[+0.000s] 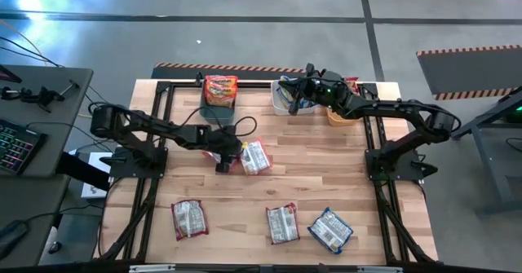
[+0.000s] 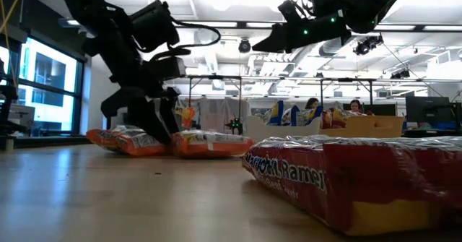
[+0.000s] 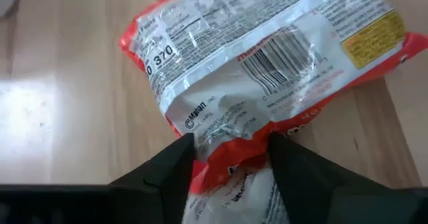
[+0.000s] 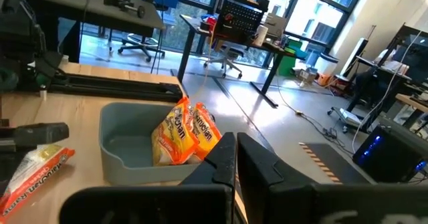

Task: Sort Maruchan noodles
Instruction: Put the right orange noodle pack into the blue bin

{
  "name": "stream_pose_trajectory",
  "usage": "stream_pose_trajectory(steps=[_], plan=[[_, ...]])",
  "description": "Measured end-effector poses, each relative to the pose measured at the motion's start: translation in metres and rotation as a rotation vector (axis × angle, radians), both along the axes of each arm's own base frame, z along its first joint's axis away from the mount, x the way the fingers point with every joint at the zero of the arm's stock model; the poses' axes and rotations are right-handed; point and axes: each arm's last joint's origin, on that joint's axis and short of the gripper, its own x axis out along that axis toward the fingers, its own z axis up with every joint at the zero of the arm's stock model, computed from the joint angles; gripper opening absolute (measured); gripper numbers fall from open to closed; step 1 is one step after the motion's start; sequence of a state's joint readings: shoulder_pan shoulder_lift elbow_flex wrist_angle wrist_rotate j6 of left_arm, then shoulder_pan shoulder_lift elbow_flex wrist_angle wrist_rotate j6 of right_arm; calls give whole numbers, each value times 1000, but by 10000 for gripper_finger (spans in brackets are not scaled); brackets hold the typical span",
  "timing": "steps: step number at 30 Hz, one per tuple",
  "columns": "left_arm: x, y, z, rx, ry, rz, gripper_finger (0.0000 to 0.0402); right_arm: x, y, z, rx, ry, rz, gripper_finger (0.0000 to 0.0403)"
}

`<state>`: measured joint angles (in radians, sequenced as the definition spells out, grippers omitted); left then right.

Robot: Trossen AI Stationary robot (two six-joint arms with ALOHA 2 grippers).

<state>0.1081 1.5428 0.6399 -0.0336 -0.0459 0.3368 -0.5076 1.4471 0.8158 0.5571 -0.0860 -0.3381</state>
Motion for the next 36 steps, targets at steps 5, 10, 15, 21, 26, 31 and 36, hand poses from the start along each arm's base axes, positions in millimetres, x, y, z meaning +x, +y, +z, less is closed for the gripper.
stream_pose_trajectory(steps=[5,10,15,21,26,31,36], plan=[[-2,2,11,34,-39,-32,96,0,0,0,-2,1,0,0],[-4,8,18,-34,-76,-65,9,0,0,-1,2,7,0,0],[-1,20,26,-141,-121,6,2,0,1,-5,24,42,23,0],[8,42,47,-383,-220,112,0,2,9,-16,89,138,71,21],[10,54,56,-557,-280,182,0,9,33,-28,155,254,137,105],[9,57,57,-589,-296,213,0,21,69,-37,211,319,162,204],[11,53,57,-538,-293,154,1,29,99,-49,223,386,184,255]])
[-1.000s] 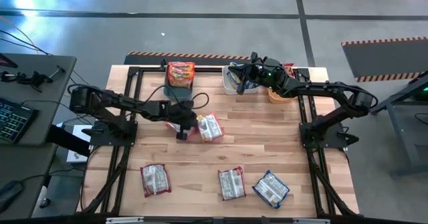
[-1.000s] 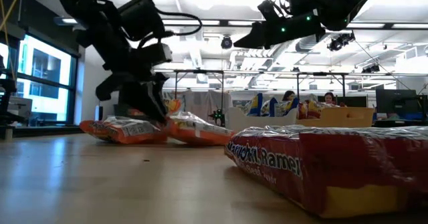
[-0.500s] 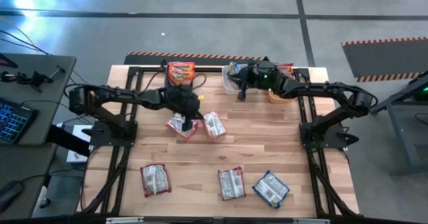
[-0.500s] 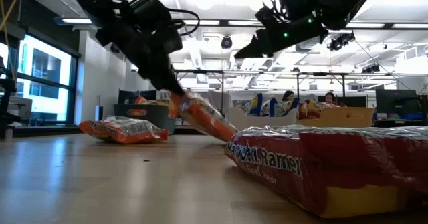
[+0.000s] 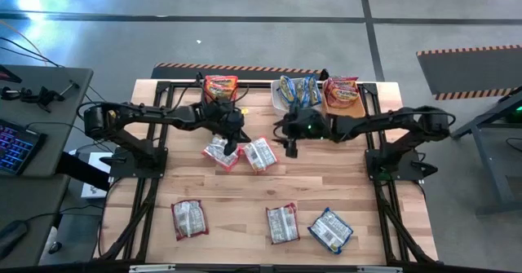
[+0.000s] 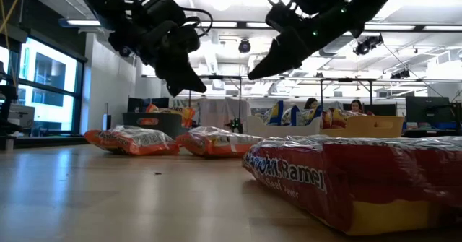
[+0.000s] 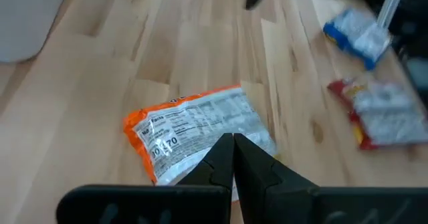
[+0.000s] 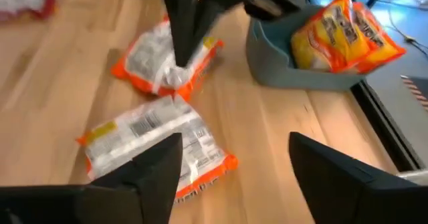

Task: Sort Maruchan noodles
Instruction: Put the right orange noodle pack into the blue bin

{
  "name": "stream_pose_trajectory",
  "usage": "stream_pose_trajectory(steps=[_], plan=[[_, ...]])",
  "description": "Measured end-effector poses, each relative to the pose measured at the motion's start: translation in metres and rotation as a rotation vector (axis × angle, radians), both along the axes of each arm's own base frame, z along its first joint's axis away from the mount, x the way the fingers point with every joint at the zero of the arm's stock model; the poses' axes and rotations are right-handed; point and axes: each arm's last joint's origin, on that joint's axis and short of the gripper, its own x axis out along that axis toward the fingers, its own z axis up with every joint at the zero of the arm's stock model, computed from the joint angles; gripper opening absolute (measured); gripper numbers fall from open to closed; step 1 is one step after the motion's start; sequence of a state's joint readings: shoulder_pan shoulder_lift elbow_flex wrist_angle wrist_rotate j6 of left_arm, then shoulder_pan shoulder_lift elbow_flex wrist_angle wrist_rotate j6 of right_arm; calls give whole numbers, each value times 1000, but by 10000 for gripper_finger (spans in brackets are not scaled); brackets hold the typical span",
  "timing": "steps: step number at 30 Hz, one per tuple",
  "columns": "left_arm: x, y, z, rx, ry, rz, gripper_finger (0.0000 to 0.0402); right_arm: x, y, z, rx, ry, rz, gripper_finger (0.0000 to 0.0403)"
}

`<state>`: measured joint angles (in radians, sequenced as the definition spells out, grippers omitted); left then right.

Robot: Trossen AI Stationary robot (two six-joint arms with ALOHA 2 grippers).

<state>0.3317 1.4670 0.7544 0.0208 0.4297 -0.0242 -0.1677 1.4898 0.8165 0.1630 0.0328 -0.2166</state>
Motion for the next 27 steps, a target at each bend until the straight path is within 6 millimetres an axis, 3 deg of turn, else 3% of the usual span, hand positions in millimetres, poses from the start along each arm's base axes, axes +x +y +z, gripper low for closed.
stream_pose_trajectory(steps=[4,9,17,22,27], plan=[[-1,-18,-8,162,93,-76,25,-1,6,-4,-35,45,-33,260],[-1,-32,-19,281,210,-91,101,0,5,-3,-38,34,-34,261],[10,-31,-47,336,267,-120,216,0,5,-3,-53,36,-24,261],[22,-26,-65,430,287,-92,234,0,5,-3,-56,34,-24,261],[30,-26,-73,458,307,-146,223,0,2,-3,-60,35,-28,261]])
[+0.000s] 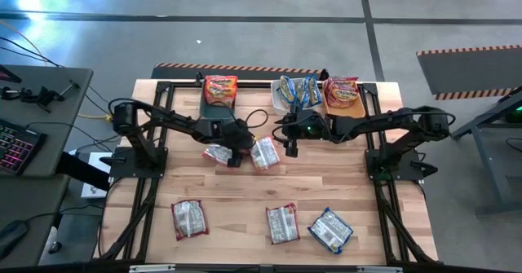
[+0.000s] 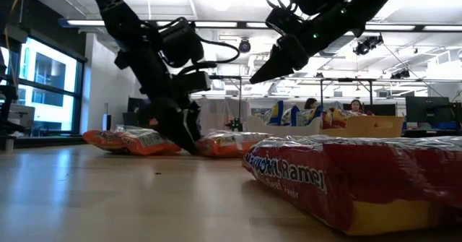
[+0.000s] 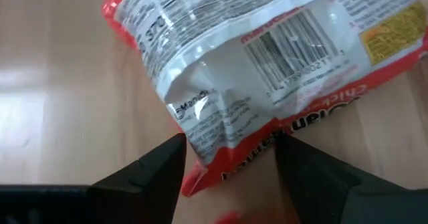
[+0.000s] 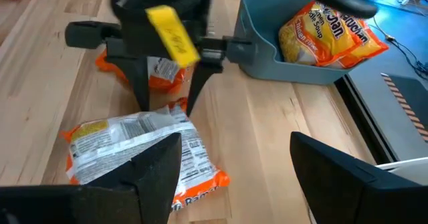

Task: Sort Maruchan noodles
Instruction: Put the right orange noodle pack into the blue bin

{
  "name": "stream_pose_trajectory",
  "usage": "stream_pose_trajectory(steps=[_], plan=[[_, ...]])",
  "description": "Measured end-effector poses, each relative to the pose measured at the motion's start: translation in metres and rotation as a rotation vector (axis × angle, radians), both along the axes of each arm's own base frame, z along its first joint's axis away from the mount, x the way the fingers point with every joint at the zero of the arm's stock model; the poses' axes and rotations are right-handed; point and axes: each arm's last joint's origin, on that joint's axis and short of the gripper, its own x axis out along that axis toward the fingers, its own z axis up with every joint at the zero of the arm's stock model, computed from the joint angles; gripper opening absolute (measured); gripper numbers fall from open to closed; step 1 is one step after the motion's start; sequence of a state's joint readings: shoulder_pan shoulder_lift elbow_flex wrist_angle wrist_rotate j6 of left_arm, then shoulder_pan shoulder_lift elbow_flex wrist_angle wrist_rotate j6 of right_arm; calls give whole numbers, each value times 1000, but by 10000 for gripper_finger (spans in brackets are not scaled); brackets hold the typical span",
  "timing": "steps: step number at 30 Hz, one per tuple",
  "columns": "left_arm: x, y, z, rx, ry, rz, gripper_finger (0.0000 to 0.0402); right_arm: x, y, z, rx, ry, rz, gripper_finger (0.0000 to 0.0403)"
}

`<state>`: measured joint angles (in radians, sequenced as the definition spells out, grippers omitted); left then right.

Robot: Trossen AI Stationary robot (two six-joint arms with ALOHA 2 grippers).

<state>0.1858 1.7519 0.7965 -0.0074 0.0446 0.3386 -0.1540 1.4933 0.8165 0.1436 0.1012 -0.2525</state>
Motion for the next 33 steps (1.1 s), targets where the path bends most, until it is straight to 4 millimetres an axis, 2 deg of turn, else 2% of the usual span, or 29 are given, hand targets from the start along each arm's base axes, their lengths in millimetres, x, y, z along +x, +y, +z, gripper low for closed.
stream_pose_trajectory(steps=[5,11,12,17,24,33], plan=[[5,-3,-1,46,1,-91,159,-1,-3,0,3,1,-7,261],[3,-1,6,39,-25,-121,26,-1,-3,-1,4,11,-7,261],[2,1,9,24,-34,-115,14,-1,-3,-1,3,13,-8,261],[-3,12,26,-191,-128,-74,4,-1,-3,-1,-14,17,-5,261],[-16,38,57,-497,-257,68,0,-1,-3,-1,-15,17,-4,261],[-23,73,86,-804,-454,392,0,0,-3,2,-31,-20,-67,261]])
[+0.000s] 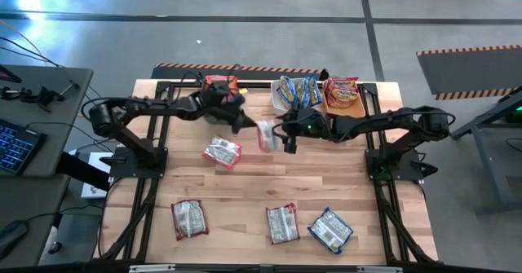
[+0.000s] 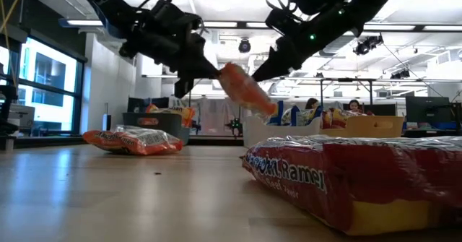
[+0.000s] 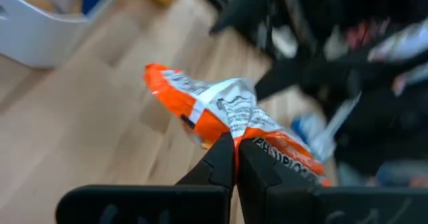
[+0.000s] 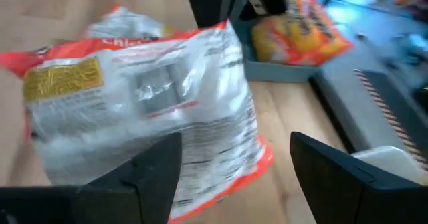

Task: Sort Maruchan noodles
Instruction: Put the right orange noodle pack into the blue bin

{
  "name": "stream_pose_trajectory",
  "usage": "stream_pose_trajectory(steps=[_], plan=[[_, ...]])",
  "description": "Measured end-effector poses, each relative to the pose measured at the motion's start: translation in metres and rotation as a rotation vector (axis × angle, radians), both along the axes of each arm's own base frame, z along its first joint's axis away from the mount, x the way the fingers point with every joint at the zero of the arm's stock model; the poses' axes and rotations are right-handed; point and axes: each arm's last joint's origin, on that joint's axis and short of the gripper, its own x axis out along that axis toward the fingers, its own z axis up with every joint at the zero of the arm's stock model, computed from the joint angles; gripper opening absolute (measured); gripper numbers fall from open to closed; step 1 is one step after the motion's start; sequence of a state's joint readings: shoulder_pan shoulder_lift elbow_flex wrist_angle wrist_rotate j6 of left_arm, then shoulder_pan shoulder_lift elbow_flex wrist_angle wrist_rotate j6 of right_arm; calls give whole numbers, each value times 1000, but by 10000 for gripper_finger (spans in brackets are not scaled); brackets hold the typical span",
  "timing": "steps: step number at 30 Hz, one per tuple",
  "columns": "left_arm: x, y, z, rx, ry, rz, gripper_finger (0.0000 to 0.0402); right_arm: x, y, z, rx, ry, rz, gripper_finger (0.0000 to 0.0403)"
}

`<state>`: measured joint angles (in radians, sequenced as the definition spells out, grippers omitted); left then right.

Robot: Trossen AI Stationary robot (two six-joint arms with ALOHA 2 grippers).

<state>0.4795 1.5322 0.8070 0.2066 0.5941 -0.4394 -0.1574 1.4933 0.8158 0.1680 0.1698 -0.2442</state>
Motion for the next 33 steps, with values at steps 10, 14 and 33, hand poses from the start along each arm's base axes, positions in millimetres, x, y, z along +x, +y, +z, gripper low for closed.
stream_pose_trajectory(steps=[10,14,33], plan=[[-10,35,16,-153,-134,202,0,2,10,8,-288,9,-191,261],[-15,46,22,-166,-198,247,0,4,15,13,-362,-7,-228,261],[-21,62,41,-138,-382,339,0,7,2,30,-234,-268,-330,261]])
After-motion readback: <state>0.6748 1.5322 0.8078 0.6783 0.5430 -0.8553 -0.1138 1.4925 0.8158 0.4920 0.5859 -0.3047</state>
